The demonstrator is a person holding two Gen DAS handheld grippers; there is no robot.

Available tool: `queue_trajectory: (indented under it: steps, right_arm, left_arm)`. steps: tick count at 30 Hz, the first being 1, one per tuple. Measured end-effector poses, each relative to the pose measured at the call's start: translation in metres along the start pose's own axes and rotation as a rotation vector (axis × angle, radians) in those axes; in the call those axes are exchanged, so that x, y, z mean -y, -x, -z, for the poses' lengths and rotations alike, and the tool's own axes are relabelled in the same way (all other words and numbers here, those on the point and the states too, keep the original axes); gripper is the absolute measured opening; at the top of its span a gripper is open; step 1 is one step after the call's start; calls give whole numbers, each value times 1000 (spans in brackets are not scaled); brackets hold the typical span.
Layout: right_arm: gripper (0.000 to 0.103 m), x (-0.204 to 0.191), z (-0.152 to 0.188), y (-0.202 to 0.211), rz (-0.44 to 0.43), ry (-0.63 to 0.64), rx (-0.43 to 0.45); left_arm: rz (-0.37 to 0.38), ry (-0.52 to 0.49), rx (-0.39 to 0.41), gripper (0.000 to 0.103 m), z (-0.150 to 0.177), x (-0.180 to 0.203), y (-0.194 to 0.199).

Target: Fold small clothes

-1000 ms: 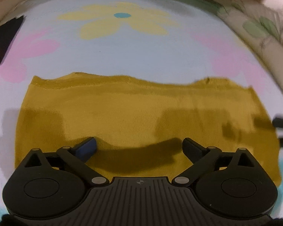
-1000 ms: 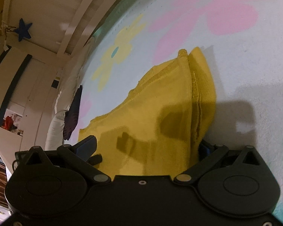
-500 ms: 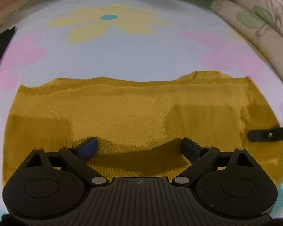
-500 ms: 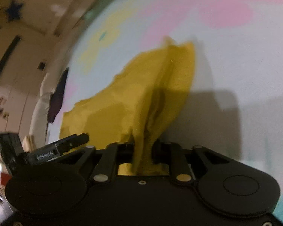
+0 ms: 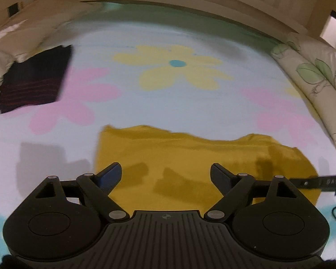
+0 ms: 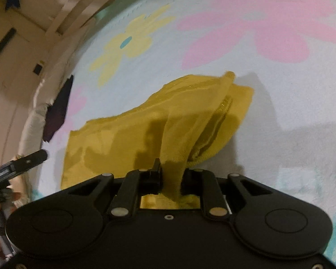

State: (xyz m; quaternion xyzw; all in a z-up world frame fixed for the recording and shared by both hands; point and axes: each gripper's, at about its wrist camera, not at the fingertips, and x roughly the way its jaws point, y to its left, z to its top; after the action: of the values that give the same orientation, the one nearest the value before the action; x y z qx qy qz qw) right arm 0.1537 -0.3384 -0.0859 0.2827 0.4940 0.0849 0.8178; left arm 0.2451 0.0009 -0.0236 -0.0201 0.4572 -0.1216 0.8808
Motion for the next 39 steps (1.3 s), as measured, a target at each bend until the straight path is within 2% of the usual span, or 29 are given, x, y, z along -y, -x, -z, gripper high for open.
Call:
queue_trajectory:
  steps: [4,7,18,26,39]
  right_arm:
    - [25,-25,1,-5,20,33,-2]
    - [25,-47,1,-12,16,60,-6]
    - [25,-122,7,-55,-6,133,-41]
    - [25,-158,13,-77,-53,145,-57]
    - [26,-199,30,-109,-40,198,-82]
  left_arm:
    - [-23,57,-24,87,9,-30,-7]
    - [1,62,-63,87,10,-46,-15]
    - [-45,55,-42,87,11,-85,-14]
    - [-58,124,-30,87,12,-116,-8]
    - [-55,154,-33,87,14,-134,-6]
